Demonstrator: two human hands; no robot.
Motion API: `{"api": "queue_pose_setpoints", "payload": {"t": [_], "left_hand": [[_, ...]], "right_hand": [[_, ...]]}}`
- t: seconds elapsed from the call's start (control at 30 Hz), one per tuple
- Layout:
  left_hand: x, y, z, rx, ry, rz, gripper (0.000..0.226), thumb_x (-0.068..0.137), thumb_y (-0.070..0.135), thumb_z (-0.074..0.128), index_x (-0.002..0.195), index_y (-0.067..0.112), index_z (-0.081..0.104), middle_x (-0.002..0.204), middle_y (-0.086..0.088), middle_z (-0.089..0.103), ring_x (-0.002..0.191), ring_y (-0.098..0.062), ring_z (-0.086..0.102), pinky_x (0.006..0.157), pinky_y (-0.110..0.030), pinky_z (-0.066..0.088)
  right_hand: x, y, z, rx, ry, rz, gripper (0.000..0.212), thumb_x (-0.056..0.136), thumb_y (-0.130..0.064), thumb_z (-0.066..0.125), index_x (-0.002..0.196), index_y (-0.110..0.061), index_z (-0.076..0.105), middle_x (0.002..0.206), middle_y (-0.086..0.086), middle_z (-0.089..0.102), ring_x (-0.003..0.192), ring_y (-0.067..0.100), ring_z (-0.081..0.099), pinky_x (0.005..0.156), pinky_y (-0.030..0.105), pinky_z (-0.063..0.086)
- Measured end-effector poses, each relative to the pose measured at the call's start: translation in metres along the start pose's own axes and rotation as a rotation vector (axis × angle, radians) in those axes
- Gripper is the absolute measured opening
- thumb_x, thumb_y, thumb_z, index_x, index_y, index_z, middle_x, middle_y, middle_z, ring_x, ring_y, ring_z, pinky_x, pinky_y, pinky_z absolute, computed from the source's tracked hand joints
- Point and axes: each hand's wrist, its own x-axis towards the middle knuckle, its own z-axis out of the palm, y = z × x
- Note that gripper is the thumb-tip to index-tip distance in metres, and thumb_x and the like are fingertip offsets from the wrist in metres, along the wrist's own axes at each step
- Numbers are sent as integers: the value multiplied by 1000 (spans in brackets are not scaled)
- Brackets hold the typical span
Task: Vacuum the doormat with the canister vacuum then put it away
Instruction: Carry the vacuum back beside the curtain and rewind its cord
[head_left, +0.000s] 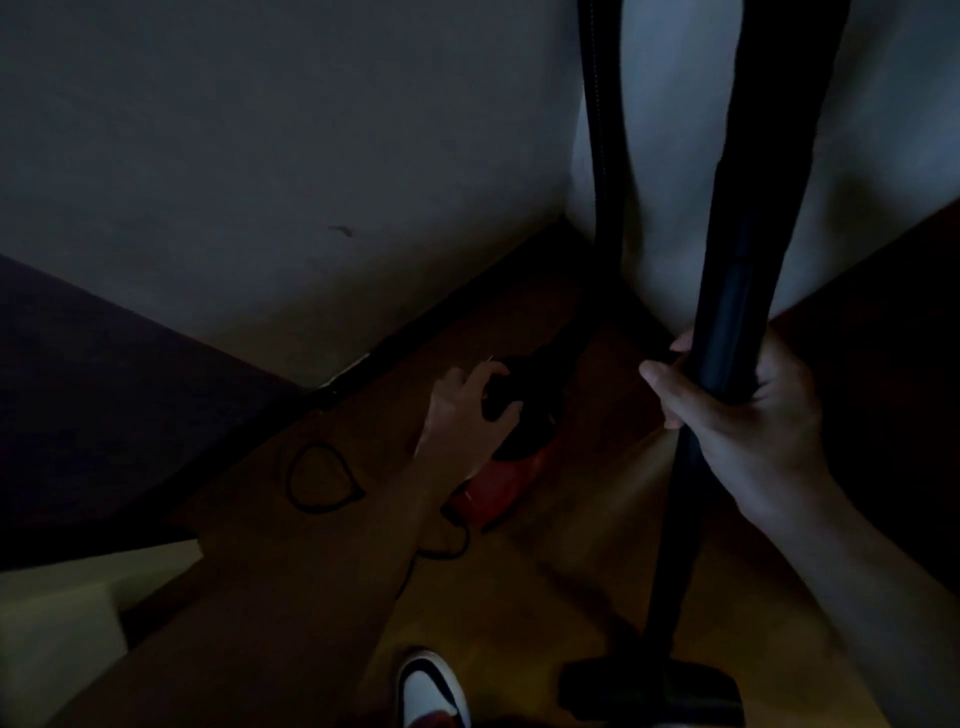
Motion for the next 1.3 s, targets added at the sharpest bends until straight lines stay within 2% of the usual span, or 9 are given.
{"api": "queue_pose_setpoints", "payload": {"t": [0.2,0.3,0.53,0.8,0.9,1.0,1.13,1.23,1.3], "left_hand": [[15,-14,37,-32,33,-51,57,80,45,76,128,27,52,122,-6,51,111,-21,52,87,-29,44],[21,-18,46,-78,21,-85,51,84,43,73,128,27,52,125,-5,53,113,-19,53,90,-32,47],[21,-15,44,-258,-66,-146,41,90,36,70,126,25,56,116,3,61,107,-16,60,89,-36,55],[-25,26,-20,-328,-177,-157,24,89,35,70,109,39,58,105,12,65,98,-9,65,80,-29,57],[-52,61,-70,-295,-196,-129,25,90,32,69,110,37,55,100,13,62,87,-7,62,65,-20,50],[-91,118,-138,-268,-196,-141,35,90,28,68,122,29,55,109,6,60,95,-13,60,66,-19,45],[-148,192,-238,-278,-182,-113,31,90,26,68,113,37,51,99,12,56,85,-5,58,65,-19,46],[-181,248,-312,-309,-120,-96,30,88,26,69,109,39,52,101,4,60,84,-15,61,67,-26,49],[-200,280,-353,-313,-89,-91,30,86,27,70,112,36,57,103,5,61,90,-16,61,72,-27,49]], "right_hand": [[7,11,-1,4,-43,-99,16,85,-11,72,90,-9,57,59,8,56,46,29,52,50,43,48],[12,15,-5,16,-51,-126,15,88,-1,70,92,0,56,60,13,54,44,28,51,46,39,47],[10,13,-9,-26,5,-122,19,90,-4,70,88,-14,55,62,14,53,44,30,51,42,34,45],[-15,-23,5,-29,32,-21,17,86,-16,76,90,-23,61,64,-10,58,56,9,57,55,22,46],[-24,-61,13,-45,67,2,20,86,-22,78,88,-30,61,67,-1,58,59,17,58,54,33,49],[-43,-135,16,-60,81,40,17,84,-33,76,89,-28,60,68,13,57,59,27,57,55,39,49],[-70,-250,15,-78,38,84,17,84,-38,74,88,-34,59,67,1,56,61,19,57,62,33,47],[-84,-335,14,-86,33,44,17,89,-34,73,89,-37,57,70,-9,56,65,15,58,65,34,48],[-89,-387,16,-148,38,16,25,91,-21,73,90,-39,55,71,-19,60,68,3,60,66,20,46]]}}
